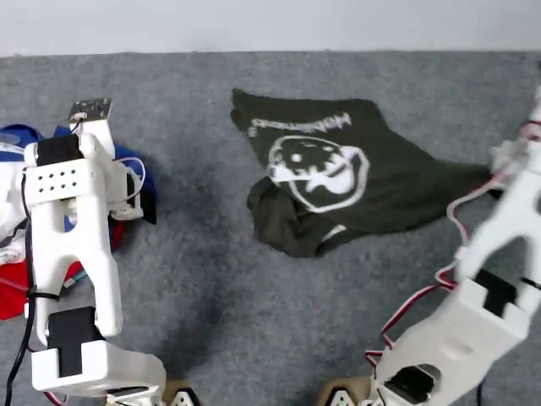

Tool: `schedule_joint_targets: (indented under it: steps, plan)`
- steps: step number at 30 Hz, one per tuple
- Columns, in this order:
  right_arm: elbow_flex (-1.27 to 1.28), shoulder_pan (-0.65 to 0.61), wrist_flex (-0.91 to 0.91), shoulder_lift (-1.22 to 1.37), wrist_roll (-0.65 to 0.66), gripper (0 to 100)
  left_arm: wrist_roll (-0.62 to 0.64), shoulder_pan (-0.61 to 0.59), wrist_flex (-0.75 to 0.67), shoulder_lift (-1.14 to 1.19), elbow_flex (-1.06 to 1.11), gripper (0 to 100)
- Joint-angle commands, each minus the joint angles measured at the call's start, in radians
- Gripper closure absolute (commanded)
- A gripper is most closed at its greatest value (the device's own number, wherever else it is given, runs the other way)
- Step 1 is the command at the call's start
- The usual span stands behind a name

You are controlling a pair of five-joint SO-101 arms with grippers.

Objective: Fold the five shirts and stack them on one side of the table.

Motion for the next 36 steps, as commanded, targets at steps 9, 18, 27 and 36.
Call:
schedule_joint_targets:
  steps: [9, 18, 27, 36]
  plan:
    - [-0.032, 0.061, -0.008, 0.015, -0.008, 77.4, -0.012, 0.002, 0.005, -0.006, -0.008, 78]
    - [-0.066, -0.153, 0.05, -0.177, -0.011, 48.0, -0.014, 0.002, 0.005, -0.006, -0.005, 78]
    - [0.497, -0.949, -0.053, -0.389, -0.012, 56.8, -0.014, -0.005, 0.005, -0.006, -0.004, 78]
    - [0.565, -1.139, -0.291, -0.116, -0.006, 72.2, -0.014, -0.002, 0.025, -0.006, -0.004, 78]
